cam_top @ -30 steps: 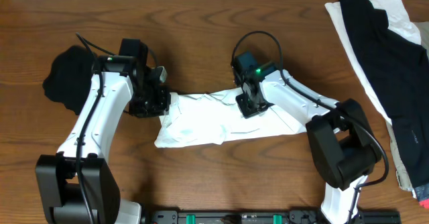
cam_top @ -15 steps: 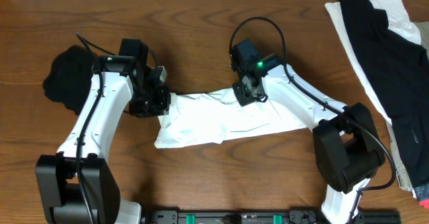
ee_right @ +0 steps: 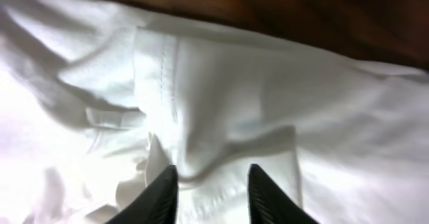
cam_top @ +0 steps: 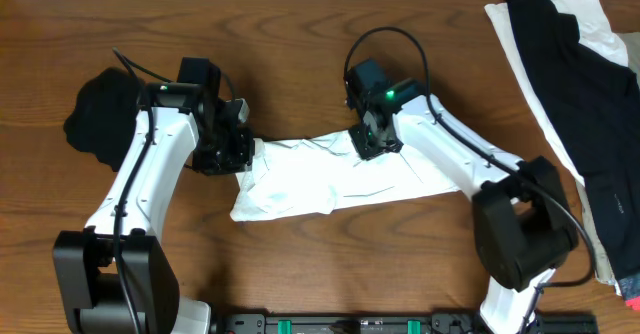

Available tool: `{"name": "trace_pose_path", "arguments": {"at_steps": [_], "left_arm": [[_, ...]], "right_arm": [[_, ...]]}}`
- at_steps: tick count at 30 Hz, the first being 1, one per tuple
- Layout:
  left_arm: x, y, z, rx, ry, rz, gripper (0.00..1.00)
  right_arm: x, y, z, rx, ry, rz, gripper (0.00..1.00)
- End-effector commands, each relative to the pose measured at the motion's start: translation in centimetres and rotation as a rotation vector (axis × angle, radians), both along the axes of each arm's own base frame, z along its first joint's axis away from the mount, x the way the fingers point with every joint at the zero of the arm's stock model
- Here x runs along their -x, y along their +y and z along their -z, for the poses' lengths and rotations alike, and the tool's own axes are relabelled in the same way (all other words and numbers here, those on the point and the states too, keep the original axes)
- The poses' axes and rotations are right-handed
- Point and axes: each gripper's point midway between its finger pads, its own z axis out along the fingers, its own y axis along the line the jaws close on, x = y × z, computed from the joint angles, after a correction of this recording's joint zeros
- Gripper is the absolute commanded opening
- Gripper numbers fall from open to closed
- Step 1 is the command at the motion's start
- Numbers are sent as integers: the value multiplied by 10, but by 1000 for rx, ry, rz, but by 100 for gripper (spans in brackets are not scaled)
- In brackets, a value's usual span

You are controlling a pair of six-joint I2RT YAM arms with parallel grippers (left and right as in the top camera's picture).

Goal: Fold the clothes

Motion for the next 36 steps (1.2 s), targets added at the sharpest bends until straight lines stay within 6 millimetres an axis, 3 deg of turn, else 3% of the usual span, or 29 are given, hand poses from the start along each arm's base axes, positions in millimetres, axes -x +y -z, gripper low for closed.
{"name": "trace_pose_path", "arguments": {"at_steps": [1,4,10,17,23,28,36], "left_arm": [[0,0,-4,5,-9,-5,12],[0,0,-4,5,-9,-5,12],[0,0,-4,5,-9,-5,12],[0,0,-4,5,-9,-5,11],[1,0,-4,5,-6,-5,12],[1,0,-4,5,-5,-5,12],[1,0,-4,5,-5,-5,12]], "right_arm": [[-21,-14,-52,-48,-116,45,40],[-17,-34,-54,-31,-86,84,43],[4,-59,-27,15,26,116,42],[29,-61,6,8,106,85,43],[37,-63,22,3,117,81,46],[47,-36,26,-144,163,-13,45],[53,-27,25,-183,181,-55,16]]}}
